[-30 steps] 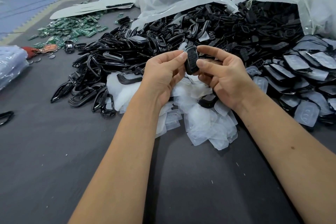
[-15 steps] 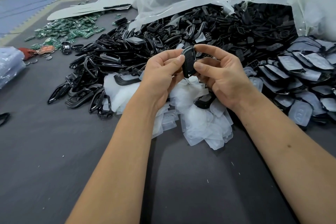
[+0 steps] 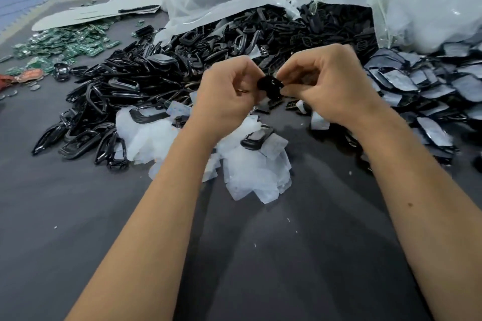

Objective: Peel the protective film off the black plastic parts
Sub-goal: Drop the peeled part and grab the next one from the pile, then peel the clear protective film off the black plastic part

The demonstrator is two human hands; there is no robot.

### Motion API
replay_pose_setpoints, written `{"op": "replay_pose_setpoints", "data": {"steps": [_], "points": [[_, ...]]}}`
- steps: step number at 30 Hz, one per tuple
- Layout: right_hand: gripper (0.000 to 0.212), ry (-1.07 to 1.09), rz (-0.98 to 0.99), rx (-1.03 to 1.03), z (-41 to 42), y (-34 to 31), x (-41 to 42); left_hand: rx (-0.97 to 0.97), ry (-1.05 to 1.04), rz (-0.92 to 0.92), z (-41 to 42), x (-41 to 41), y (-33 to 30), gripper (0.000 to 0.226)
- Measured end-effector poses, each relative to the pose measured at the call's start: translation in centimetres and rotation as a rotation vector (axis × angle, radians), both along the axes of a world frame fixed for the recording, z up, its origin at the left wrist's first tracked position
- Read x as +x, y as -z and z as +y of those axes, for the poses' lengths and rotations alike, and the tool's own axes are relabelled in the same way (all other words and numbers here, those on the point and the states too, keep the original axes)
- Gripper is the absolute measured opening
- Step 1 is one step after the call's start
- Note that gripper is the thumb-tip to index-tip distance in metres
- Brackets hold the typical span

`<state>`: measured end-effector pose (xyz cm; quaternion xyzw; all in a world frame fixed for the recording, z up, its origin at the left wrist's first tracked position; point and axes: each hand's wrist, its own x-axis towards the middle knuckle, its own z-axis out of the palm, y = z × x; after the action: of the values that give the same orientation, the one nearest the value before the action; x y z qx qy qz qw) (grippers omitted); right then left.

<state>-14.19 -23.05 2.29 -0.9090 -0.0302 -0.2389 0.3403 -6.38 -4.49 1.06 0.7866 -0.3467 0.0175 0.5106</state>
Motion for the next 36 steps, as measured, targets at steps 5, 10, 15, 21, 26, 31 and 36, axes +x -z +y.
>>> {"op": "replay_pose_setpoints", "data": {"steps": [5,10,15,21,26,31,36], "points": [[0.031,0.192,0.037,-0.169,-4.1,-1.2,-2.2,0.124,0.025,-0.483,-6.4,-2.2,-0.7,0.019],[0.036,0.449,0.092,-0.328,-7.4,-1.8,-4.5,0.152,0.089,-0.551,-12.3,-5.2,-0.2,0.018],[0.036,0.436,0.255,-0.416,-8.5,-1.4,-4.8,0.311,0.123,-0.552,-13.2,-5.6,1.3,0.022],[0.039,0.480,0.179,-0.329,-6.6,-2.5,-3.8,0.215,0.049,-0.488,-11.4,-5.1,0.8,0.018],[0.038,0.360,0.145,-0.302,-2.2,-2.4,-0.5,0.363,-0.199,-0.413,-8.2,-2.6,1.0,0.021],[0.040,0.173,0.276,-0.401,1.9,-0.3,4.3,0.657,-0.365,-0.271,-3.6,1.7,1.8,0.026],[0.034,0.079,0.408,-0.504,3.8,2.2,8.1,0.617,-0.367,-0.170,-0.7,3.0,1.4,0.024]]}}
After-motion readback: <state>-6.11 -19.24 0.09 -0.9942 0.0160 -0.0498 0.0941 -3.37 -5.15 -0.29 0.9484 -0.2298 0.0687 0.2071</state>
